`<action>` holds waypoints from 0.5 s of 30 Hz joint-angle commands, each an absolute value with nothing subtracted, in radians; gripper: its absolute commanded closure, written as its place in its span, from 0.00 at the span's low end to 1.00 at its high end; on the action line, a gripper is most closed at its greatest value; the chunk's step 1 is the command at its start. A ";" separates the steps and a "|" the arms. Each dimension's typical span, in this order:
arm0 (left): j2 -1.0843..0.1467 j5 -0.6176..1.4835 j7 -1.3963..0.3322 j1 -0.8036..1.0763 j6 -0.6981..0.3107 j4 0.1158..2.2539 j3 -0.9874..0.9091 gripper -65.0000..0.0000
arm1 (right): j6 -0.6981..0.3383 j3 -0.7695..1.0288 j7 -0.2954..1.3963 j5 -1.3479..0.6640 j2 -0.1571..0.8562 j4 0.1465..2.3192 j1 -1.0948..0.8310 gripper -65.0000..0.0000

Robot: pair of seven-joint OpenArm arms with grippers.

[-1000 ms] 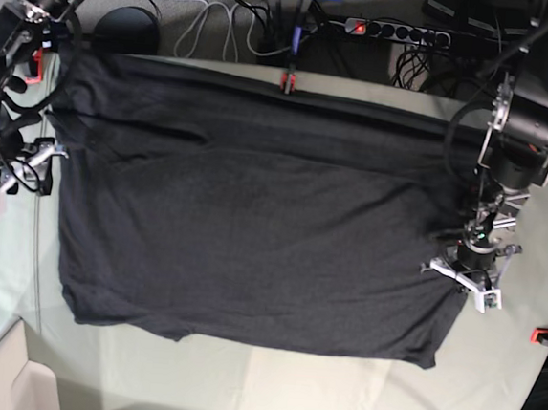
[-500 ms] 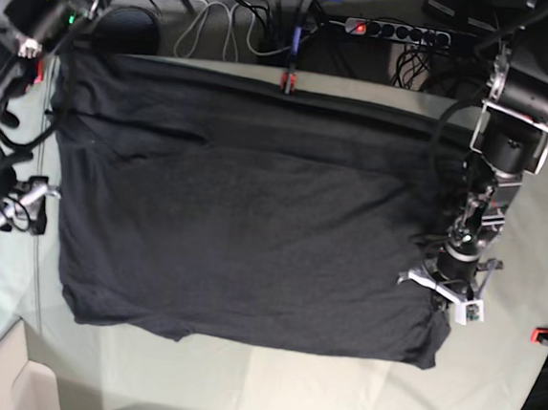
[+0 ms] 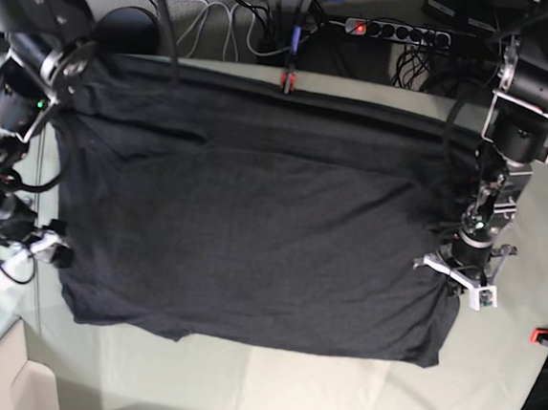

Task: Layout the t-shirt on the table in an organized manner, then fold the t-shirt properly
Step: 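Grasp the shirt's side edges with both grippers partway along the shirt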

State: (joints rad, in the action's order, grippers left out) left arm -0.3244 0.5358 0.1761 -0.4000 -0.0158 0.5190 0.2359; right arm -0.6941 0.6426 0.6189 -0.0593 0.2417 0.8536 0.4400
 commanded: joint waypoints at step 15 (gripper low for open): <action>-0.358 0.535 0.199 -0.435 -0.016 0.526 0.232 1.00 | -0.698 0.539 0.286 -0.076 0.294 0.742 0.375 0.46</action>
State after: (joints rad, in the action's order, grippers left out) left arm -0.3492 0.5362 0.1741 -0.4080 -0.0189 0.5140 0.2363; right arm -0.6910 0.5400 0.3126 -0.0586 0.2768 0.7254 0.3527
